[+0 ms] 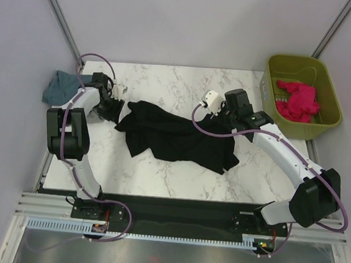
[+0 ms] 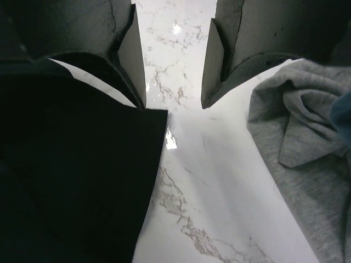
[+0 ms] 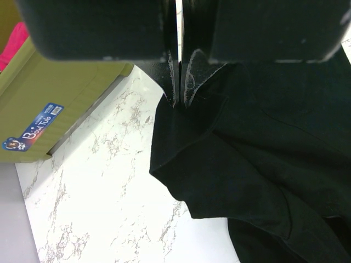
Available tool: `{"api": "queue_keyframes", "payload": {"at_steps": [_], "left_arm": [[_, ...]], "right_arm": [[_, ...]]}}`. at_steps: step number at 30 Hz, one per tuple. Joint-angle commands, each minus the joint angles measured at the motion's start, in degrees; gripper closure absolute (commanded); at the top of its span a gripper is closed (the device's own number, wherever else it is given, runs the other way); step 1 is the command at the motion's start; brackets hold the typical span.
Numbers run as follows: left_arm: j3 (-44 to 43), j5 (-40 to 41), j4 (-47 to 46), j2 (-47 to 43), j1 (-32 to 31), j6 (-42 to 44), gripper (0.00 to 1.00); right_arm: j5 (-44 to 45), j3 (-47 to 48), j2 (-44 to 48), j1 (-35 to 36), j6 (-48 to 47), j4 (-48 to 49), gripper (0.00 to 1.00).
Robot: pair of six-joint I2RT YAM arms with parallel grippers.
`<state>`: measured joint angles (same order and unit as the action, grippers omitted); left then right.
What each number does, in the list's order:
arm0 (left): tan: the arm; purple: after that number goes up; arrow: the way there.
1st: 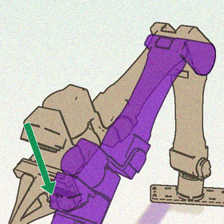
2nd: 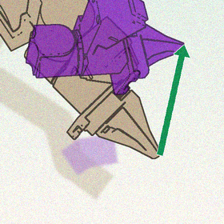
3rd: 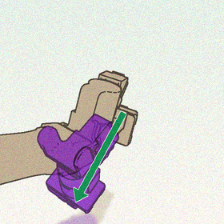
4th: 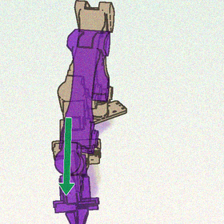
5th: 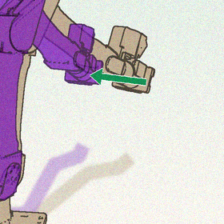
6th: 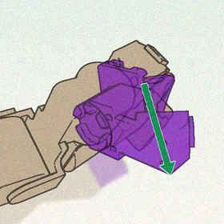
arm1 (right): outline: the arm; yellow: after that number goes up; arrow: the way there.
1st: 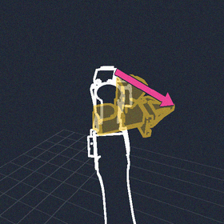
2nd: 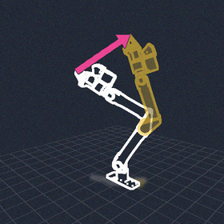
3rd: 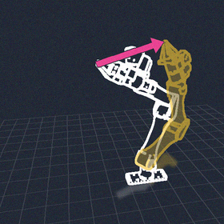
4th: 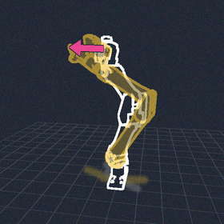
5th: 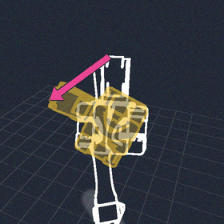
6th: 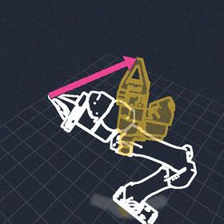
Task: Fold and stack the t-shirts
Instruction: Flatten the tshirt out
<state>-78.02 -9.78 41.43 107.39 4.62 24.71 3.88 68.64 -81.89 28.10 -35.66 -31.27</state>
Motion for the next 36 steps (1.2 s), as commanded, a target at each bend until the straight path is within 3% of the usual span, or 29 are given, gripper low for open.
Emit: {"api": "queue_keyframes", "payload": {"at_steps": [1,13,21,24,29,36], "left_arm": [[-2.7,-1.6,0.0,2.8,-0.1,-1.2,0.49],[-2.5,-1.0,1.4,6.3,0.6,-0.5,0.56],[0.4,-1.6,1.6,6.9,0.7,0.3,0.67],[1.1,-1.7,1.7,6.5,0.7,0.7,0.74],[1.6,-2.7,1.7,5.2,0.9,1.0,0.98],[1.0,-5.2,-0.5,-1.2,1.3,-2.5,0.98]], "right_arm": [[0.3,2.5,0.1,-0.4,0.6,0.9,1.00],[0.3,2.5,-0.5,-0.6,0.3,1.2,1.00],[0.3,2.5,-1.0,-0.9,0.2,1.6,1.00],[0.1,2.5,-1.4,-0.9,0.2,1.8,1.00],[0.1,2.6,-2.0,-0.9,0.0,2.2,1.00],[-1.0,-1.1,-1.3,-1.5,2.7,2.3,1.00]]}}
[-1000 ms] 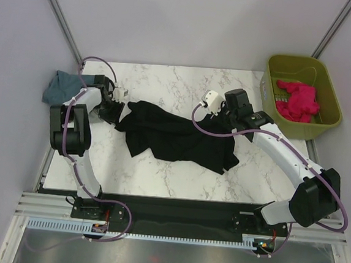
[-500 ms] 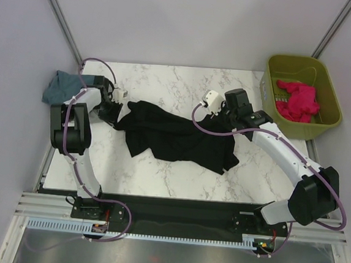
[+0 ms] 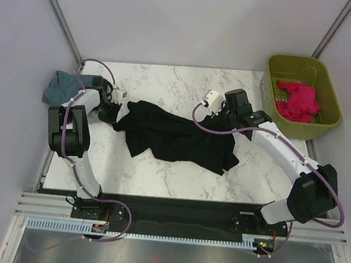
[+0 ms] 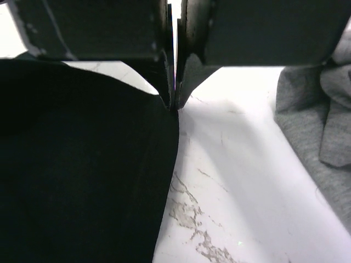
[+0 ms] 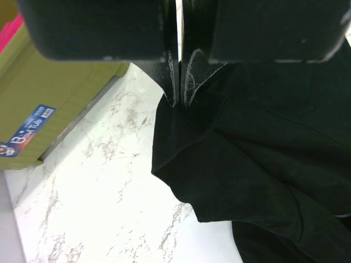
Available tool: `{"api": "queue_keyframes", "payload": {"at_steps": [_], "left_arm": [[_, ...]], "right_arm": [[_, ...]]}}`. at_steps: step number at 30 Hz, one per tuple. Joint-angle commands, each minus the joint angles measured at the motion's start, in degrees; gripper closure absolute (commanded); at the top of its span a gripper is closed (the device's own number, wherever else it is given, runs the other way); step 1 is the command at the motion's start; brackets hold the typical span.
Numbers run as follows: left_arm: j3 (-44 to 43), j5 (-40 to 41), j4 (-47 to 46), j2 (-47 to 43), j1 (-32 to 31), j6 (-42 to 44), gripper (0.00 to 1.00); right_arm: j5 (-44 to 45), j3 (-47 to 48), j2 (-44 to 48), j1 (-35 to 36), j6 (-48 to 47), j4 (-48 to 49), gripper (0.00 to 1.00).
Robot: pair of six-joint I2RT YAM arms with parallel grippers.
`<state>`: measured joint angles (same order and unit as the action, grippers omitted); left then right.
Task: Fold and stack the t-shirts
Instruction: Flatten the tshirt out
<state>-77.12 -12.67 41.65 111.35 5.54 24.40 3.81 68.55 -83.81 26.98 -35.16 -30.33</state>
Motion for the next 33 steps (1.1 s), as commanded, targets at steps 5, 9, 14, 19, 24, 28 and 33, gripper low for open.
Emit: {"api": "queue_keyframes", "payload": {"at_steps": [5,9,14,19,24,28,33], "left_arm": [[-0.4,-2.3,-2.0,-9.0,0.3,-3.8,0.98],[-0.2,-2.0,-1.8,-9.4,0.3,-3.5,0.98],[0.6,-1.9,-1.8,-9.5,0.3,-3.5,0.98],[2.2,-1.9,-1.8,-10.2,0.3,-3.5,0.98],[3.0,-1.9,-1.8,-10.4,0.3,-3.5,0.98],[2.6,-1.9,-1.8,-10.5,0.3,-3.5,0.98],[1.8,-1.9,-1.8,-9.3,0.6,-3.5,0.98]], "right_arm": [[-3.3,-3.6,1.3,-0.4,5.5,-0.2,0.87],[-1.5,-3.1,1.5,-1.5,8.9,1.9,0.35],[-3.7,0.3,-2.5,-4.1,12.5,3.1,0.30],[-9.0,4.1,-10.1,-7.3,15.1,4.4,0.31],[-16.5,11.6,-17.7,-11.0,17.5,3.4,0.34],[-19.4,14.0,-18.7,-10.9,16.5,0.9,0.35],[-19.7,11.6,-13.9,-10.8,15.3,0.4,0.36]]}}
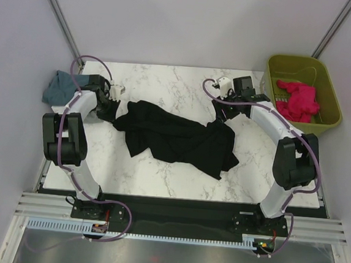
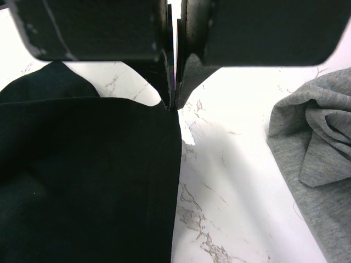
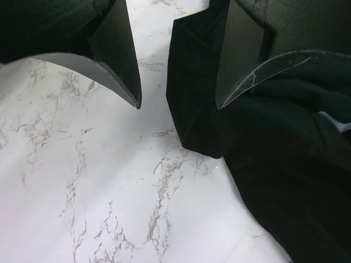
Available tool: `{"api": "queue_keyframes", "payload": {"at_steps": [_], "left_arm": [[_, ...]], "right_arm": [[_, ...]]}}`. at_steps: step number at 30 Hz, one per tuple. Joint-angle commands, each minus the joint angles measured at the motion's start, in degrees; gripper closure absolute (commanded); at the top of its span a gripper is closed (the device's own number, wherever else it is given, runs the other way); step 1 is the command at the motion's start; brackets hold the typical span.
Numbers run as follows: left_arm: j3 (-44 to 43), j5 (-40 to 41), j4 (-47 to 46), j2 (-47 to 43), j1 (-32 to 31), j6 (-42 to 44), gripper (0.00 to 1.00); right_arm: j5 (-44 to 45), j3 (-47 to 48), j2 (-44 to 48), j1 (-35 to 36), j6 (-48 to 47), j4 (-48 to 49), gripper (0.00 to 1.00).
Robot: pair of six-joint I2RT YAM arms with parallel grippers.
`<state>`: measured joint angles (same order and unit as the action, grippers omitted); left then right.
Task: Fold and stack the t-shirts
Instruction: Flatten the tshirt out
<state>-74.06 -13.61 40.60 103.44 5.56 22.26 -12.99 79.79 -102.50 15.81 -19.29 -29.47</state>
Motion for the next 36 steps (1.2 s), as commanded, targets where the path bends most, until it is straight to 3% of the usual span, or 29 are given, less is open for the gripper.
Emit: {"api": "queue_keyframes", "payload": {"at_steps": [1,10,29,30,34,36], "left_arm": [[-1.3,-1.0,-0.8,-1.2,0.7,-1.3,0.98],[-3.5,-1.3,0.1,0.4,0.7,-3.0,0.98],[-2.6,-2.3,0.4,-0.6,0.6,-4.4,0.98],[-2.7,-2.3,0.4,-0.6,0.6,-4.5,0.98],[-3.0,-1.9,0.5,-0.6,0.6,-4.3,0.98],[-3.2,-2.0,1.0,-0.8,0.7,-4.0,0.98]], "right_arm": [[-2.7,-0.1,5.6,0.5,-1.1,-0.3,0.36],[2.1,-8.7,12.4,6.2,-9.4,-2.3,0.40],[10.4,-9.8,7.2,9.1,-13.2,2.4,0.44],[10.4,-9.8,6.9,9.1,-13.2,2.8,0.47],[11.0,-9.2,6.6,9.1,-13.3,2.7,0.88],[12.1,-8.7,7.2,9.1,-13.7,2.7,0.97]]}}
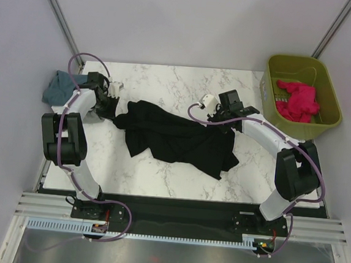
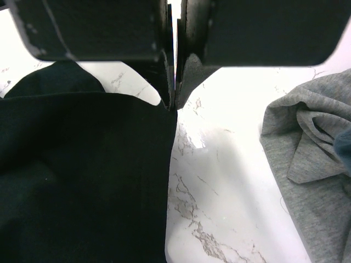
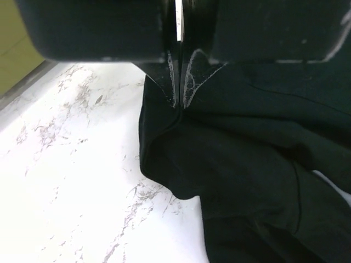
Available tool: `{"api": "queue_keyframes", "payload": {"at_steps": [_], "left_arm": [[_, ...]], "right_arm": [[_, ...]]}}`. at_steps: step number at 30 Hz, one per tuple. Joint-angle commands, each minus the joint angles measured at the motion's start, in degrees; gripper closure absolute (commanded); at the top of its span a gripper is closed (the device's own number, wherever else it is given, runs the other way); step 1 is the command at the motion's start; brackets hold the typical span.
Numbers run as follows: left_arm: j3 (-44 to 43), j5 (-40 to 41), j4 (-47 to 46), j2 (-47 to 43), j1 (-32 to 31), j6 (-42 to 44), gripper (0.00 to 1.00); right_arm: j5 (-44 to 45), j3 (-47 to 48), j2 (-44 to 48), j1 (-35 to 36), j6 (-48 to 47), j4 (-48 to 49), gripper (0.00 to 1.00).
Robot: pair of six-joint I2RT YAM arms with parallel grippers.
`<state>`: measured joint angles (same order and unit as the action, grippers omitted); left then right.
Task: Fold and stack the t-shirts
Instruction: Flatten the tshirt out
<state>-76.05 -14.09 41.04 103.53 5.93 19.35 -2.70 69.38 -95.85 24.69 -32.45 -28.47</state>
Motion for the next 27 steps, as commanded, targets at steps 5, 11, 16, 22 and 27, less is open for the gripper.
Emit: {"api": "queue_keyframes", "payload": {"at_steps": [5,11,16,22,27], "left_arm": [[-7.8,-2.6,4.3,-0.8,0.3,0.2,0.98],[-25.2,-3.9,12.5,0.8,0.2,0.7,0.98],[-43.2,-6.3,19.8,1.2,0.1,-1.3,0.98],[-49.0,-6.7,21.5,-5.2,0.2,-2.2,0.98],[-49.9,-7.1,22.5,-12.0,0.0,-0.7,0.98]], "right_arm": [[6.2,7.8,3.7,-1.2,-3.7,0.5,1.00],[10.4,20.2,5.7,-4.4,-5.6,-0.3,1.00],[14.1,25.9,7.7,-5.3,-4.8,-0.2,1.00],[18.2,26.9,15.3,-6.3,-3.4,1.8,1.00],[18.7,27.0,23.6,-7.1,-2.4,2.7,1.00]]}}
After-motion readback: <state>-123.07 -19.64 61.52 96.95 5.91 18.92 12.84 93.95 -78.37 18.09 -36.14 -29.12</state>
